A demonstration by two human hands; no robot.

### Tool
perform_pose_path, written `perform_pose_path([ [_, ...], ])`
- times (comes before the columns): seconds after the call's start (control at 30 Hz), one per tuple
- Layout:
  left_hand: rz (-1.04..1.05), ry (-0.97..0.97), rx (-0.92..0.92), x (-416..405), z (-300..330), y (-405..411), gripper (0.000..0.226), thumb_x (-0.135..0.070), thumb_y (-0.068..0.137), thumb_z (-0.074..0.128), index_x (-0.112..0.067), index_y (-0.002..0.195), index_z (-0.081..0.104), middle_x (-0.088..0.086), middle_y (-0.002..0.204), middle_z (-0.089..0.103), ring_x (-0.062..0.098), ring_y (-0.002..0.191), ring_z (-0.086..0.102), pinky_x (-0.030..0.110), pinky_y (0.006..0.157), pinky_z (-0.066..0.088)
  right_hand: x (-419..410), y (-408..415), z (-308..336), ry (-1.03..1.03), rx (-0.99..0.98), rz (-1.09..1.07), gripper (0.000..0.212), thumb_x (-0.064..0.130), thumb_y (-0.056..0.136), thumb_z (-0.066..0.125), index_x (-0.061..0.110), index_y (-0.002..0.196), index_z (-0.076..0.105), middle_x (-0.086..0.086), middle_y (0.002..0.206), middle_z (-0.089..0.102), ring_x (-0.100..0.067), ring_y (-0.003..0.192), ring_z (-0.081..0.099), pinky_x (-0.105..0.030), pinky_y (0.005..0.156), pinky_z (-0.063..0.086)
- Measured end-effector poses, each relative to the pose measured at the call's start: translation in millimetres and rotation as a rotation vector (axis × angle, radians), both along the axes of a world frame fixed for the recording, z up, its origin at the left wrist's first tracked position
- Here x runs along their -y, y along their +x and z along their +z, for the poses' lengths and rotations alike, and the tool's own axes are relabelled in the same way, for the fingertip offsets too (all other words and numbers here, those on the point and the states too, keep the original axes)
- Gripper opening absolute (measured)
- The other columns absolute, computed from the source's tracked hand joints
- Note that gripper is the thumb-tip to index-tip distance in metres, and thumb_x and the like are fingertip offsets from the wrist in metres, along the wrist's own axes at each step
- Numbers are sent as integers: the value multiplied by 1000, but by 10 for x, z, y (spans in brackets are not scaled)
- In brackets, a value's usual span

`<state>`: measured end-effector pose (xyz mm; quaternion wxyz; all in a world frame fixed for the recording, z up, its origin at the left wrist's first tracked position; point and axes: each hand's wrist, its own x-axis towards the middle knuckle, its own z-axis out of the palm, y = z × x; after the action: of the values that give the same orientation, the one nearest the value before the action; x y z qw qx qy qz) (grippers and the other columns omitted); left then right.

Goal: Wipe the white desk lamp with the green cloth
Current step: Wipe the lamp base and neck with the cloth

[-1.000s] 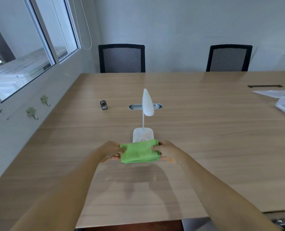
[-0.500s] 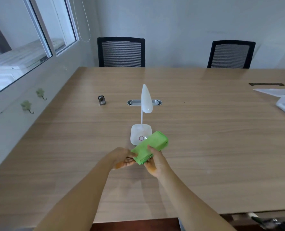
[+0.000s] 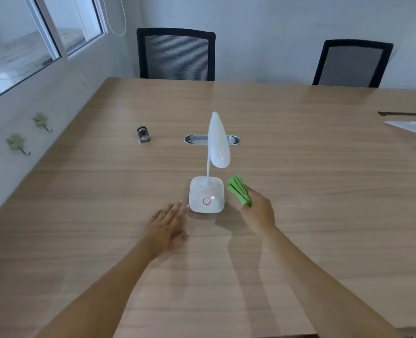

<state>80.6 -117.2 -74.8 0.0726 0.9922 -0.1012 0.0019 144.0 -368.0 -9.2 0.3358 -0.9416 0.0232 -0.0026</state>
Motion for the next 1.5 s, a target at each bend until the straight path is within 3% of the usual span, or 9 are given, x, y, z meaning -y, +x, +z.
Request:
perform_pose_path([
  [0.07,-46,-28,5,6,-51,25,68,-60,91,9,-19,140,32,6,142,50,24,128,51,39,98,49,-21,62,-107,-134,79,50,69,-1,72,43,32,132,49,-4,122,65,-38,105,55,-40,87,51],
  [0.23,-143,-5,34,-33,-107,159,67,-58,92,8,-20,147,20,4,153,31,22,141,30,36,111,27,-133,192,-203,-202,282,108,67,1,65,40,26,125,58,2,124,66,-36,102,57,-41,83,50],
  [0.4,-174,32,18,-48,-157,206,67,-58,92,7,-22,149,14,0,156,24,21,144,21,35,112,19,-229,317,-331,-247,217,246,65,3,66,44,29,123,59,4,128,63,-34,107,56,-41,89,48],
  [0.5,-175,35,18,-48,-143,203,68,-57,92,8,-21,149,17,0,156,24,21,144,22,35,111,19,-206,302,-343,-286,111,334,66,-2,73,47,35,128,53,10,138,54,-27,117,48,-38,98,39],
  [0.63,-170,39,24,-39,-126,190,68,-57,92,7,-20,148,19,0,156,25,21,143,24,33,112,18,-63,195,-265,-314,48,430,68,-4,75,44,38,127,52,15,140,50,-23,121,44,-34,98,32],
  [0.87,-168,20,12,-35,-119,192,71,-60,90,3,-21,149,16,-1,156,23,21,144,23,38,114,24,-60,282,-13,-318,103,312,69,-3,74,43,39,128,51,15,138,52,-25,117,45,-36,94,33],
  [1.03,-167,16,13,-31,-99,186,71,-60,90,2,-22,148,20,0,155,26,22,143,26,40,113,30,-318,380,-57,-411,-46,399,63,3,84,41,44,131,45,18,147,40,-25,123,38,-38,98,31],
  [1.23,-171,19,9,-30,-84,179,70,-59,91,3,-22,148,18,0,155,26,21,143,25,42,113,31,-125,16,-93,-524,10,547,66,1,79,45,45,128,48,19,146,40,-25,123,37,-38,94,31],
  [1.5,-162,0,-1,-25,-71,177,72,-61,89,5,-22,148,20,0,155,26,21,142,26,42,113,30,-250,278,66,-340,41,303,55,5,85,43,43,122,56,18,140,49,-22,120,39,-36,95,28],
])
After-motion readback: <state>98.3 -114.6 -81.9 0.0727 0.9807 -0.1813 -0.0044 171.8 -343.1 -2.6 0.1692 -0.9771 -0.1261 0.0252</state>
